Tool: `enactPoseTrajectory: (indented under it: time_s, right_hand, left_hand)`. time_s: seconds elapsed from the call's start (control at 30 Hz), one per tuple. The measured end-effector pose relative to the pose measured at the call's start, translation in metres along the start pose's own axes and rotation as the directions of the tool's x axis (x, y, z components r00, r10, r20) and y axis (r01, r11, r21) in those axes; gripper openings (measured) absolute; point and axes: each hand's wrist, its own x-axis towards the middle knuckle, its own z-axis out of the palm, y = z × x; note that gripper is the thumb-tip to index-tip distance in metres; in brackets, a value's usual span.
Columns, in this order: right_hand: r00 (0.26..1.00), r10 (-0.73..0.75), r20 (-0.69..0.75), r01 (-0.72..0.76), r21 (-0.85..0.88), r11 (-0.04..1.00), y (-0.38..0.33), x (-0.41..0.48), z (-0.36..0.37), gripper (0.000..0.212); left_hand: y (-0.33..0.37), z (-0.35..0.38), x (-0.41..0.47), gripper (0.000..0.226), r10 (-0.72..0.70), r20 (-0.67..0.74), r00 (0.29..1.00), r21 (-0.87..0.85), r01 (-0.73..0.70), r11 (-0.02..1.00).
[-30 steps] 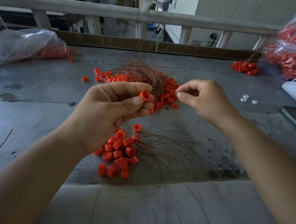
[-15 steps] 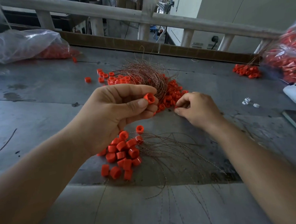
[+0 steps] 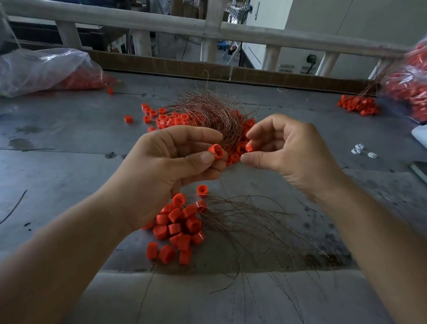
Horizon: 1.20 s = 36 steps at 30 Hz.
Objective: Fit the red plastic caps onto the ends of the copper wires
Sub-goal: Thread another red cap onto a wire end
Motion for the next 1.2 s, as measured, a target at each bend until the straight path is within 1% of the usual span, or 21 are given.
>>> enactPoseTrajectory:
  time_s: [0.1, 0.2, 0.27, 0.3, 0.43, 0.57, 0.67, 0.77, 0.83, 1.07, 1.2]
  right_hand:
    - [0.997, -0.067, 0.049, 0.062, 0.101, 0.993, -0.007, -0.006, 0.003, 0.025]
    - [0.99, -0.104, 0.095, 0.085, 0.188, 0.979, -0.011, -0.01, 0.007, 0.024]
    - [0.985, -0.127, 0.117, 0.097, 0.232, 0.968, -0.012, -0.011, 0.009, 0.018]
    - [0.983, -0.14, 0.123, 0.107, 0.239, 0.965, -0.012, -0.011, 0.01, 0.016]
    - [0.986, -0.132, 0.103, 0.104, 0.242, 0.965, -0.01, -0.012, 0.01, 0.023]
    - [0.984, -0.149, 0.095, 0.118, 0.27, 0.955, -0.013, -0.014, 0.013, 0.02]
    - [0.981, -0.178, 0.079, 0.153, 0.258, 0.954, -0.013, -0.015, 0.016, 0.021]
    - [0.984, -0.162, 0.07, 0.14, 0.252, 0.958, -0.012, -0.015, 0.017, 0.025]
    - [0.98, -0.188, 0.073, 0.164, 0.25, 0.954, -0.012, -0.015, 0.018, 0.022]
    - [0.967, -0.243, 0.075, 0.231, 0.143, 0.963, -0.012, -0.016, 0.022, 0.023]
    - [0.966, -0.248, 0.078, 0.236, 0.13, 0.963, -0.012, -0.017, 0.023, 0.024]
  left_hand:
    - [-0.002, 0.0, 0.0, 0.022, 0.005, -0.02, 1.0, 0.031, -0.005, 1.0]
    - [-0.003, 0.001, -0.001, 0.017, 0.001, -0.02, 1.0, 0.055, 0.0, 0.998]
    - [-0.003, 0.001, 0.0, 0.017, 0.001, -0.02, 1.0, 0.068, 0.001, 0.998]
    - [-0.003, 0.001, 0.0, 0.017, 0.002, -0.021, 1.0, 0.074, -0.001, 0.997]
    - [-0.005, 0.002, 0.0, 0.019, 0.007, -0.033, 0.999, 0.097, -0.003, 0.995]
    - [-0.004, 0.003, 0.0, 0.021, 0.006, -0.044, 0.999, 0.099, -0.001, 0.995]
    - [-0.004, 0.003, 0.0, 0.021, 0.003, -0.044, 0.999, 0.103, 0.002, 0.995]
    - [-0.004, 0.002, 0.001, 0.022, -0.003, -0.046, 0.999, 0.106, 0.008, 0.994]
    - [-0.004, 0.002, 0.001, 0.022, -0.004, -0.044, 0.999, 0.106, 0.009, 0.994]
    - [-0.005, 0.001, 0.002, 0.021, -0.01, -0.05, 0.999, 0.131, 0.016, 0.991]
    - [-0.005, 0.0, 0.002, 0.021, -0.009, -0.046, 0.999, 0.17, 0.017, 0.985]
